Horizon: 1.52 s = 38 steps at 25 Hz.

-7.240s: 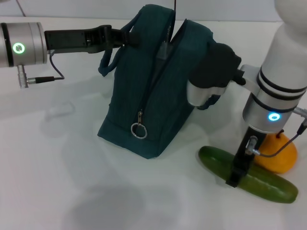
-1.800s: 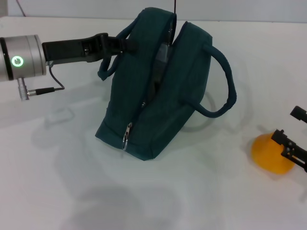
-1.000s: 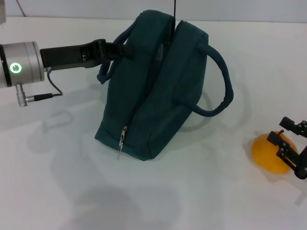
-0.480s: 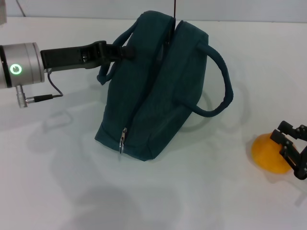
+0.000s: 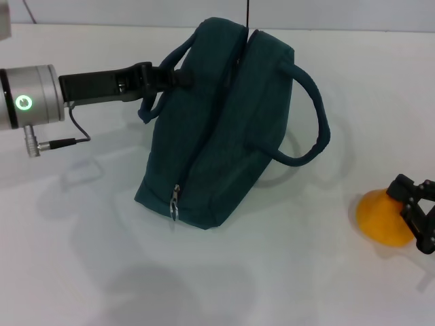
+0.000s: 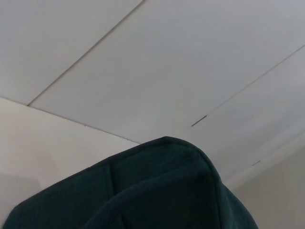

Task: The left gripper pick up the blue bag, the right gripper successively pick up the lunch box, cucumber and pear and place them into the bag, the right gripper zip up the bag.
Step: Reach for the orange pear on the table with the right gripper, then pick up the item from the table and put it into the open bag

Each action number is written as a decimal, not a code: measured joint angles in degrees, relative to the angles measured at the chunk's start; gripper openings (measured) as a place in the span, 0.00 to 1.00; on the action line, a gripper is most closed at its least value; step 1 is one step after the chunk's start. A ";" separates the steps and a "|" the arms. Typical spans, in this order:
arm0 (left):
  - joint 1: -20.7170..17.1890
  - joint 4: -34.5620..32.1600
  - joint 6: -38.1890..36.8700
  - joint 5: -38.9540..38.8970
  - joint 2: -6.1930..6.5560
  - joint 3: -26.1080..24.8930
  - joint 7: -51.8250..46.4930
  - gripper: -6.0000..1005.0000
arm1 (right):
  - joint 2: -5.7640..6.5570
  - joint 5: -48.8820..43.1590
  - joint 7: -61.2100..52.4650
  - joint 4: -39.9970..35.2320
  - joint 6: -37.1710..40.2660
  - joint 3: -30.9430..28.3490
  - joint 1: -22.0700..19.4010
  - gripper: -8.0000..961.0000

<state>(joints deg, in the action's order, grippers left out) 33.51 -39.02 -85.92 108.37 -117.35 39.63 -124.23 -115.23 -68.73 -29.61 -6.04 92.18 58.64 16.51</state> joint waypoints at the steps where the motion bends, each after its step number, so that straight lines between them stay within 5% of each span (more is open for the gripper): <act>1: -0.10 0.00 -0.07 0.00 0.00 -0.04 0.02 0.05 | 0.00 0.00 0.00 0.02 0.04 0.00 0.00 0.12; 20: -0.73 -0.10 -1.30 -0.79 -0.07 -0.18 0.13 0.05 | 0.04 1.71 -2.06 0.63 0.66 -0.02 -0.52 0.04; 27: -0.55 -0.18 -2.65 -0.86 -0.12 -0.14 -0.05 0.05 | 0.22 3.45 -7.89 -1.65 10.40 -1.11 -0.28 0.04; 38: 1.01 -0.62 -6.04 -2.26 -0.27 0.53 -2.02 0.05 | -0.63 7.03 -13.00 -7.06 17.85 -0.64 12.79 0.04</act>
<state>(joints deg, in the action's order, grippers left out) 34.52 -39.64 -91.96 106.11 -117.62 40.17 -126.25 -115.85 -61.70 -42.61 -13.10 110.03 58.00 29.31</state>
